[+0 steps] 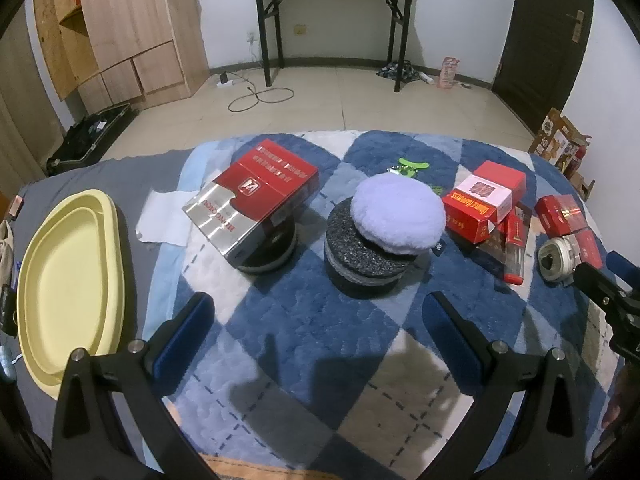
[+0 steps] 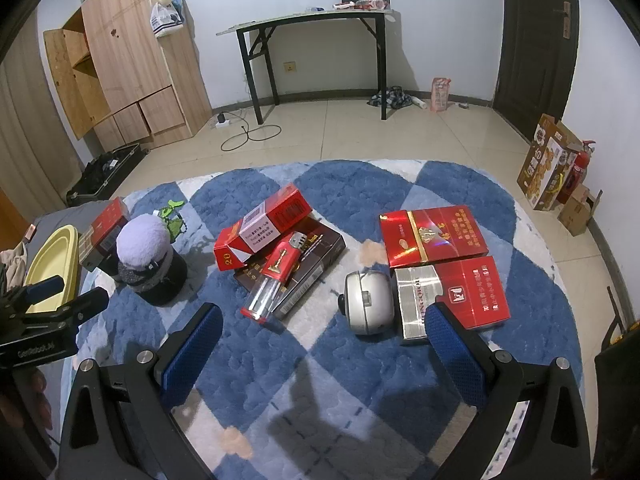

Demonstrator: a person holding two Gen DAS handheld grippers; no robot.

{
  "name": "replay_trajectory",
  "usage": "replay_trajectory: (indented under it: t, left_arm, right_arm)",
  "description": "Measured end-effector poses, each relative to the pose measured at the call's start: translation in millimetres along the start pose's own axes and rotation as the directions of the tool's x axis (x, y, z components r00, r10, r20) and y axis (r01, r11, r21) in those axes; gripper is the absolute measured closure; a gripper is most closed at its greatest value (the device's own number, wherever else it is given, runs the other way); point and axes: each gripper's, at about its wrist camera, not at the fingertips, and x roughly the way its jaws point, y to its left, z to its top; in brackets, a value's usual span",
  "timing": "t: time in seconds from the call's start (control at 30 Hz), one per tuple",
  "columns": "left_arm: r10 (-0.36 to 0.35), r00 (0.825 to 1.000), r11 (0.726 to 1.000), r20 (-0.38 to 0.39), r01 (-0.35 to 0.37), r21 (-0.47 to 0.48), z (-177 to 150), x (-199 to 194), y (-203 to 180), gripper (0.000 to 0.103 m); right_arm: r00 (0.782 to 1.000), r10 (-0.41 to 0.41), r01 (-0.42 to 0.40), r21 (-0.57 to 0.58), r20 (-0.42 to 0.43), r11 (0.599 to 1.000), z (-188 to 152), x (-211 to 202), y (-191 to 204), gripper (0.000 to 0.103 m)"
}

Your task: Organize rigid objects

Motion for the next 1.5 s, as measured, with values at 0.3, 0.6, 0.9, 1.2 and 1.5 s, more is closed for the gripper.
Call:
replay_trajectory:
  t: [0.3,0.6,0.9,1.2,1.5]
  left_arm:
    - [-0.019,1.0,0.998,0.022,0.021,-0.059,14,-18,34,0.0]
    - [-0.047,0.995,0.997,0.084,0.052,-0.062,45,-49,114,0.0]
    - [-0.143,0.988,0.957,0.065,0.121,0.263,69,-6,78,0.0]
    - [-0.166,0.986,0.93,-0.006,0.158,0.333,57,28,73,0.003]
    - [-0.215,0.977,0.918,-0.004,0.203,0.342,58,33,64,0.006]
  right_arm:
    - [1.0,-0.014,0.014,0.032,-0.027,0.999,-5,2,-8,0.0]
    - [0.998,-0.062,0.059,0.122,0.023,0.991,1,-40,-59,0.0]
    - [0.993,-0.106,0.117,0.212,-0.061,0.97,0,-21,-104,0.0]
    - [0.982,-0.087,0.098,0.056,-0.169,0.994,13,37,-68,0.0]
    - [0.977,-0.119,0.126,0.027,-0.174,0.992,9,52,-64,0.0]
